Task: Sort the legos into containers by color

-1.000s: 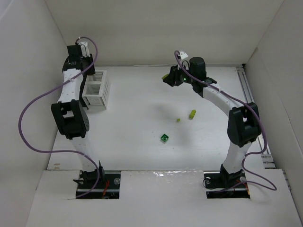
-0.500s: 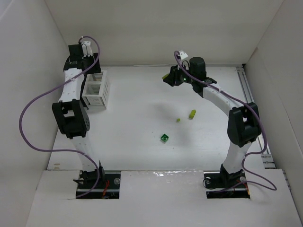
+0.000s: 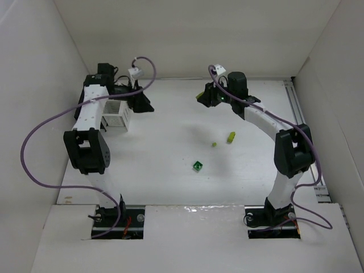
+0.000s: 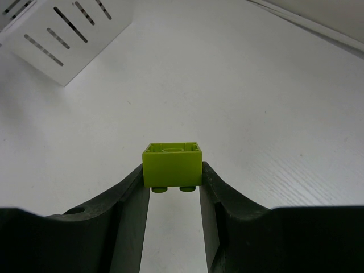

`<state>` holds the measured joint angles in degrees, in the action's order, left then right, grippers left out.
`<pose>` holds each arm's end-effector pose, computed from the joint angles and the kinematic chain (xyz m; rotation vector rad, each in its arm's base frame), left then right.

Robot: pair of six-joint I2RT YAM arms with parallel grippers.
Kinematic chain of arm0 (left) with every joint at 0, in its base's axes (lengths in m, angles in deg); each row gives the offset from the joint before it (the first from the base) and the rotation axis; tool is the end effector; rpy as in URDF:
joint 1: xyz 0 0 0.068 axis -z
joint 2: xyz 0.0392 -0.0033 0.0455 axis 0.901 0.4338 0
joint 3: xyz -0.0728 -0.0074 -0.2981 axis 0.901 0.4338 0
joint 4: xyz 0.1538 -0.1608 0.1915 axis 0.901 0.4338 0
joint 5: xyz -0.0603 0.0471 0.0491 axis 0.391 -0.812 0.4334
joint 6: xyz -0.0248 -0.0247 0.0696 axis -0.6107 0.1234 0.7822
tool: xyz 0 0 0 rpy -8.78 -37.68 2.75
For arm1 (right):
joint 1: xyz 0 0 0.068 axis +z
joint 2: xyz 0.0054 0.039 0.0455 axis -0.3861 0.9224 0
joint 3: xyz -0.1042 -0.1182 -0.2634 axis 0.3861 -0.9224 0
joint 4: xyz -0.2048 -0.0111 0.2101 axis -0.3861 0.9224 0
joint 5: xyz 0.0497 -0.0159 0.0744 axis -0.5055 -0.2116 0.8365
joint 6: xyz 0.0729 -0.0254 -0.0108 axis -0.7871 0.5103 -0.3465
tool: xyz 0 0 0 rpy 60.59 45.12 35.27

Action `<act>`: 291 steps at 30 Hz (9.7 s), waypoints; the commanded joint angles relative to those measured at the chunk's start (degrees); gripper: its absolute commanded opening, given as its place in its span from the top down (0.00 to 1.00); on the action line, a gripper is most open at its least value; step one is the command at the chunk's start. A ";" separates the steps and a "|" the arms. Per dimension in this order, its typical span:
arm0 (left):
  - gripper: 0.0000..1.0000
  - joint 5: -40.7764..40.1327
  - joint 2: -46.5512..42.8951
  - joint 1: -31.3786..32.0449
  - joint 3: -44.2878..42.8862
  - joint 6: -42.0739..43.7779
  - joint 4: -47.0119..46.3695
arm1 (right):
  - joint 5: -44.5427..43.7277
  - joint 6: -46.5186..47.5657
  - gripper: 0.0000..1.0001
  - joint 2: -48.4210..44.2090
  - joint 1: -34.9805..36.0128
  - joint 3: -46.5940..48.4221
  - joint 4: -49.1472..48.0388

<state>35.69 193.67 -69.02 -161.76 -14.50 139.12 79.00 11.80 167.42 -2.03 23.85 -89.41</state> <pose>0.4567 -0.0230 0.3644 1.0271 1.7594 -0.9260 0.4614 0.2080 0.2997 -0.6400 1.8544 0.7406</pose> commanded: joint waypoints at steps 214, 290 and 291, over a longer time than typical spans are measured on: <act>0.00 -1.58 -14.67 15.98 26.56 -50.97 -51.87 | -0.10 28.16 1.00 -10.79 16.23 -9.04 -17.07; 0.37 -57.22 -13.77 -3.71 20.23 -34.88 -36.31 | -8.89 -4.52 0.32 -13.87 -14.97 -13.79 17.02; 0.37 -56.60 -14.48 -3.71 20.23 -34.88 -37.01 | -9.41 -5.75 0.32 -13.87 -14.97 -13.79 17.64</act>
<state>-22.36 181.89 -72.65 -139.03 -49.21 103.50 71.70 10.58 153.76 -16.43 7.85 -73.54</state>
